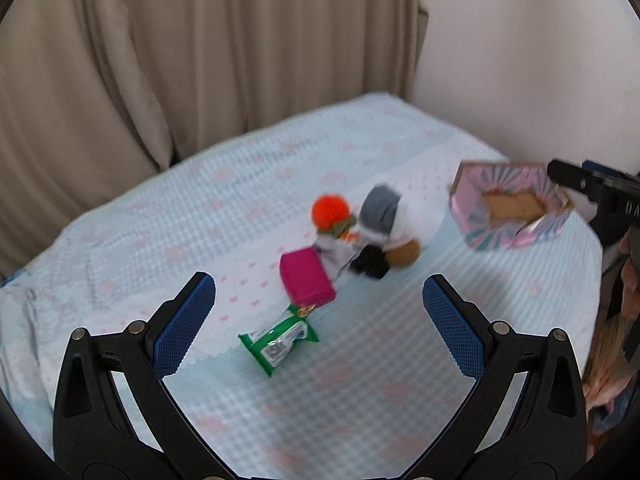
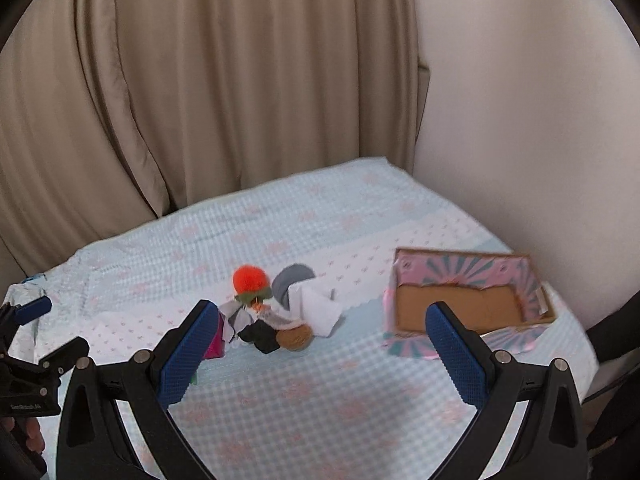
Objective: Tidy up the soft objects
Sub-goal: 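Grasp the green snack packet with left tool while right tool grasps brown plush bear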
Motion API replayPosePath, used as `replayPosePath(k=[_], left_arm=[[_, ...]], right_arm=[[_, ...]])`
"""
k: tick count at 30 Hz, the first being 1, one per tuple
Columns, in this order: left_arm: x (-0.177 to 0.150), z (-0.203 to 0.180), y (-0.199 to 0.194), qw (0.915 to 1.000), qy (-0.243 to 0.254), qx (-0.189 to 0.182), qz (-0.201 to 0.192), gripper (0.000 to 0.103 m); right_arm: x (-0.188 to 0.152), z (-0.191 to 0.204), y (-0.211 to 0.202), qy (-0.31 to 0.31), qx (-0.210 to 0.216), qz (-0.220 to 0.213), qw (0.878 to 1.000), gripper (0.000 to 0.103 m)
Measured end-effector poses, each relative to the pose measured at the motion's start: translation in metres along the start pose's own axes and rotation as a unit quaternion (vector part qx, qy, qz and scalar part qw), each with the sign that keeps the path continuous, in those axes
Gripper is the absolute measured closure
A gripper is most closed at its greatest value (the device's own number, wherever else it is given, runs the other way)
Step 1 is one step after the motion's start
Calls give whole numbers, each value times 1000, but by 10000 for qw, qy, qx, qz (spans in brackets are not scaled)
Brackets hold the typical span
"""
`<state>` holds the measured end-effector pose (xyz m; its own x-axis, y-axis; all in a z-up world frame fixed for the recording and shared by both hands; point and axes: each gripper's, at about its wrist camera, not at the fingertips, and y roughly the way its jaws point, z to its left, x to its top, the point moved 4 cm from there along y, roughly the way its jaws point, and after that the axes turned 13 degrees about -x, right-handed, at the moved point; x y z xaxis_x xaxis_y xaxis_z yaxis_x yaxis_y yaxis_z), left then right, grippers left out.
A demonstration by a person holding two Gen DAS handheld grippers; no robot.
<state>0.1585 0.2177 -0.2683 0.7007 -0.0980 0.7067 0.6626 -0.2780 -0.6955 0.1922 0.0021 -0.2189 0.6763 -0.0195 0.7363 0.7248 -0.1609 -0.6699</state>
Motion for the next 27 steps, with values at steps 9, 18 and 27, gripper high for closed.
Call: replayPosePath(k=[9, 18, 27], left_arm=[[-62, 63, 111, 9968, 30, -402, 687, 0], [-106, 84, 186, 9892, 229, -756, 1237, 2], [-133, 96, 216, 9814, 242, -938, 1659, 20]], right_arm=[[-46, 37, 121, 236, 126, 637, 9976, 6], [-84, 59, 229, 432, 219, 1255, 9909, 20], [-105, 76, 283, 533, 621, 1675, 9825, 44]])
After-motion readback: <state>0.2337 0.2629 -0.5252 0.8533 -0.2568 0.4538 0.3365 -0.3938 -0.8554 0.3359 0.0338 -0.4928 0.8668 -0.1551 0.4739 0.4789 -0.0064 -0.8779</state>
